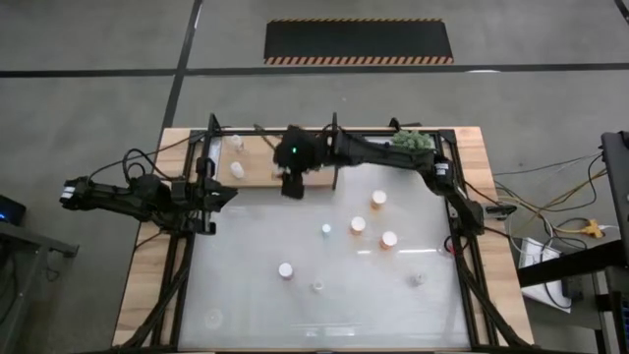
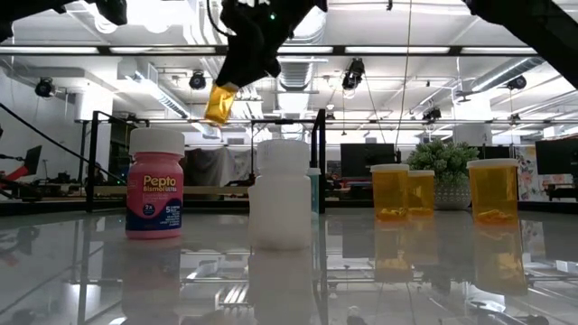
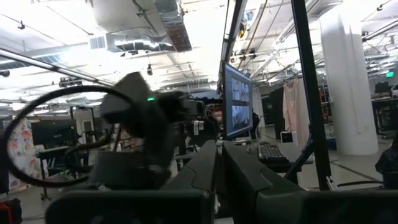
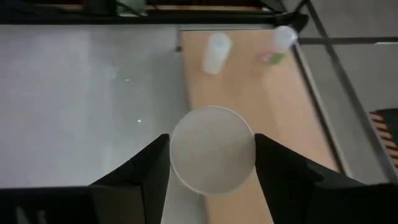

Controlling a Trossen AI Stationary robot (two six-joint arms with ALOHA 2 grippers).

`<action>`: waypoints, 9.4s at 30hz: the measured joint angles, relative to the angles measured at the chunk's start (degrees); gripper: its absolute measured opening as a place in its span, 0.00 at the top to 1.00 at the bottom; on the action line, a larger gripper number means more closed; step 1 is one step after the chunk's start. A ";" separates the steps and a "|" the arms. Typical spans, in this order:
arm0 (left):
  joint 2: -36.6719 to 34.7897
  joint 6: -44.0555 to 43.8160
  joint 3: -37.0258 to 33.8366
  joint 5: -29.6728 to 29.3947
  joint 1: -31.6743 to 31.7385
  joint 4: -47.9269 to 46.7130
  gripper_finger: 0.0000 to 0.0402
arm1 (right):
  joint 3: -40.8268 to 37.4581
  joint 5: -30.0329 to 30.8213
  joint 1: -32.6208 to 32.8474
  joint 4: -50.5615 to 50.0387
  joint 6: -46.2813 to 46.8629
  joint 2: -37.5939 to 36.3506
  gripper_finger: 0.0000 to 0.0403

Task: Pick and place medicine bottles onto shelf by color
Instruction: Put the left orange pill bottle on the shelf, then put the pink medicine bottle on the shelf

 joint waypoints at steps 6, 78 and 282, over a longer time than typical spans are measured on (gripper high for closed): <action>0.02 0.59 0.00 -0.01 0.00 0.10 0.98 | -0.11 -0.08 -6.08 -0.13 -2.06 0.12 0.52; 0.15 6.13 -0.04 -0.04 0.09 1.25 0.98 | 6.73 -4.38 -10.51 -5.89 -4.71 13.01 0.34; 77.31 -13.62 69.13 -0.54 48.72 -87.37 0.61 | -103.05 13.05 32.00 65.58 -0.14 -64.32 0.44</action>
